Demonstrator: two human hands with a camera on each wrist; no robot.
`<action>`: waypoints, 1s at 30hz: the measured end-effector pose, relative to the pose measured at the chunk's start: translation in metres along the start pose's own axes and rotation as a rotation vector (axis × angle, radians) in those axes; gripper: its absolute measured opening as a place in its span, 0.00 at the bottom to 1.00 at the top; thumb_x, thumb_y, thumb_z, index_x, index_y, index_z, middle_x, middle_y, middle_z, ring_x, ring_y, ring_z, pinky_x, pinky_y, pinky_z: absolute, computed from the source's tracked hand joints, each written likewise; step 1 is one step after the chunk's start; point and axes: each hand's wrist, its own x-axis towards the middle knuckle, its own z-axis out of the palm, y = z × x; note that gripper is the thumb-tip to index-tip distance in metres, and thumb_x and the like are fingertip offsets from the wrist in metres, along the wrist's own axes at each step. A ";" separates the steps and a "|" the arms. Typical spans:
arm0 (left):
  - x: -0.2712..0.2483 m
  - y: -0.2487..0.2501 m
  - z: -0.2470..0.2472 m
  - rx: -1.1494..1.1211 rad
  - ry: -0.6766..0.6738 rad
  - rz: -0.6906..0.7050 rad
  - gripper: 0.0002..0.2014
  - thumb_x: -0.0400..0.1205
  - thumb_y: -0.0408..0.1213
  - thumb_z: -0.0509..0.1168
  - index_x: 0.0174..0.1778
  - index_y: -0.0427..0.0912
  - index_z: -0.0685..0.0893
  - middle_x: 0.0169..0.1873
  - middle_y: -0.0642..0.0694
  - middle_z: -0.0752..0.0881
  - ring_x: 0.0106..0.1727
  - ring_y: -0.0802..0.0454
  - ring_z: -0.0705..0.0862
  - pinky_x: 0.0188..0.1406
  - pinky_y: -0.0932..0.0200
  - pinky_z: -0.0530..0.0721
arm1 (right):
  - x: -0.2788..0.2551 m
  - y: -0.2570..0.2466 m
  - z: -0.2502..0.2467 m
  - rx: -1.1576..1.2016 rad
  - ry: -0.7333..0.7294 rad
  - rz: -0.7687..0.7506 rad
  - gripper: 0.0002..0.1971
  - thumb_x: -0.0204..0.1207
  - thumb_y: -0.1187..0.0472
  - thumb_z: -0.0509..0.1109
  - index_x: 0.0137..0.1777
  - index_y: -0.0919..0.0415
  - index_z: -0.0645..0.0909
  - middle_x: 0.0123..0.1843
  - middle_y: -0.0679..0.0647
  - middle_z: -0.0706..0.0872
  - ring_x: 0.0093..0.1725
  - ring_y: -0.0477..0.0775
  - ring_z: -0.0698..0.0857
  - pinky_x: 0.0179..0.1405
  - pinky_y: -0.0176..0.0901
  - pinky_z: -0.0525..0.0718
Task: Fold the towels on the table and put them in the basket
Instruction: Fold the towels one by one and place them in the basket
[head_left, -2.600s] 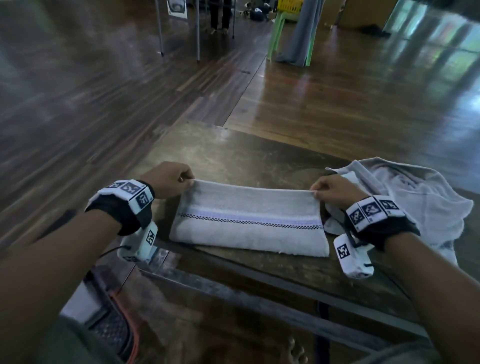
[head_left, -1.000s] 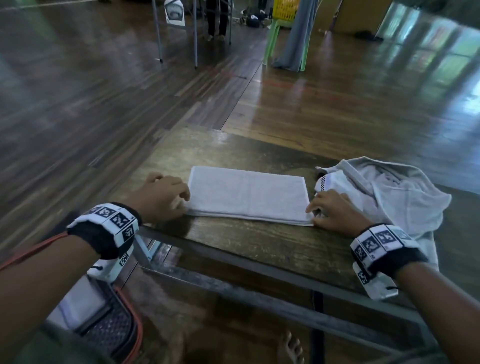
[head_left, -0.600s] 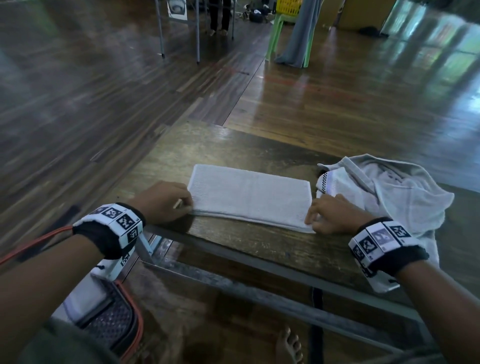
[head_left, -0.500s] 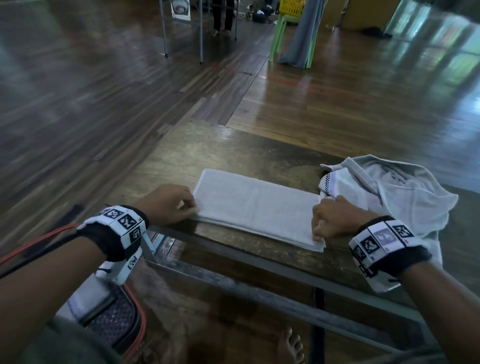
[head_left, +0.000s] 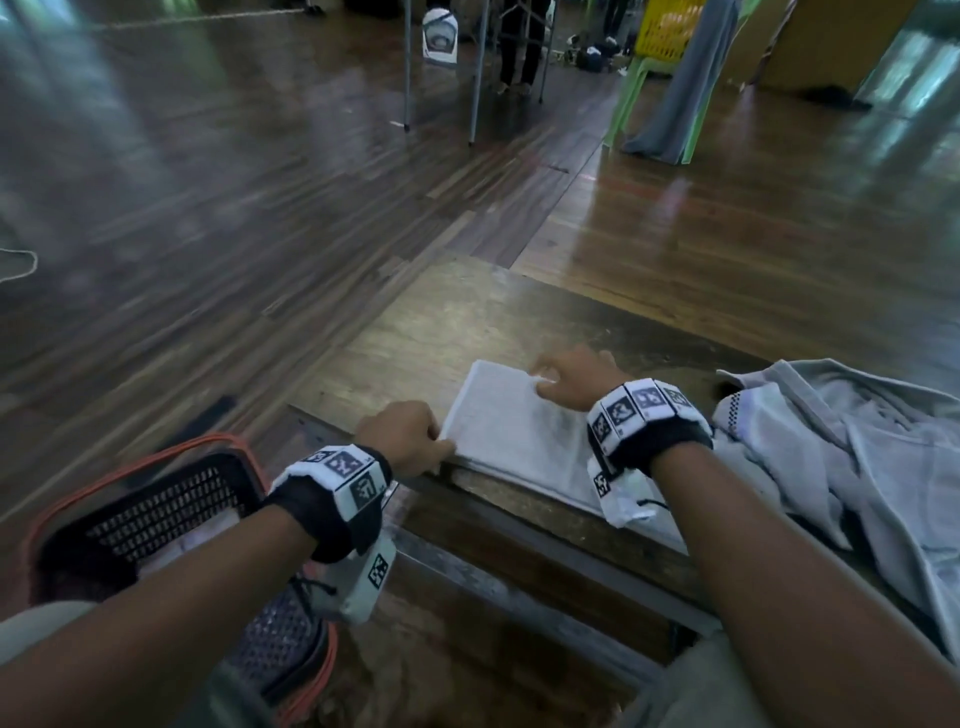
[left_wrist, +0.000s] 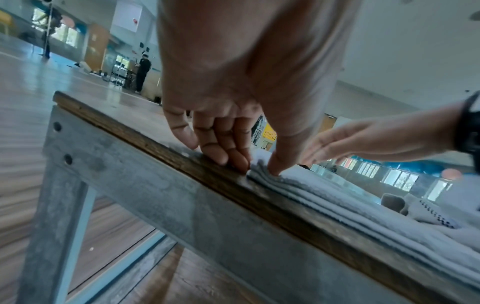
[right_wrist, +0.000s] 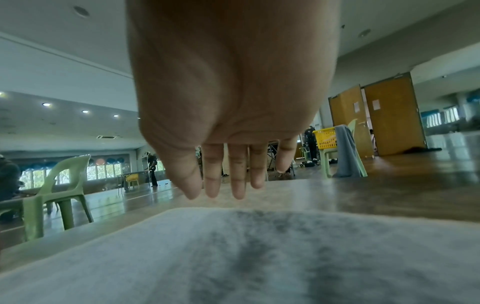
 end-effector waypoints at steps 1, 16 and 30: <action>0.001 0.000 0.001 -0.005 -0.005 -0.016 0.23 0.75 0.49 0.68 0.18 0.41 0.72 0.18 0.47 0.74 0.23 0.47 0.75 0.28 0.59 0.70 | 0.011 -0.009 0.003 0.011 0.010 0.003 0.18 0.78 0.52 0.62 0.67 0.47 0.76 0.71 0.50 0.78 0.72 0.56 0.73 0.72 0.56 0.63; 0.002 -0.005 -0.017 -0.311 0.065 -0.029 0.12 0.74 0.42 0.68 0.31 0.46 0.72 0.30 0.49 0.78 0.34 0.49 0.77 0.32 0.56 0.73 | 0.046 -0.059 0.000 0.098 0.171 -0.006 0.09 0.74 0.54 0.62 0.51 0.47 0.82 0.48 0.44 0.83 0.57 0.51 0.78 0.60 0.53 0.61; -0.033 0.033 -0.047 -0.227 0.528 0.602 0.07 0.72 0.39 0.67 0.44 0.45 0.79 0.37 0.54 0.81 0.38 0.58 0.77 0.39 0.56 0.79 | -0.028 0.013 -0.063 0.754 0.261 -0.108 0.05 0.73 0.72 0.70 0.47 0.68 0.82 0.40 0.65 0.85 0.32 0.42 0.82 0.37 0.35 0.80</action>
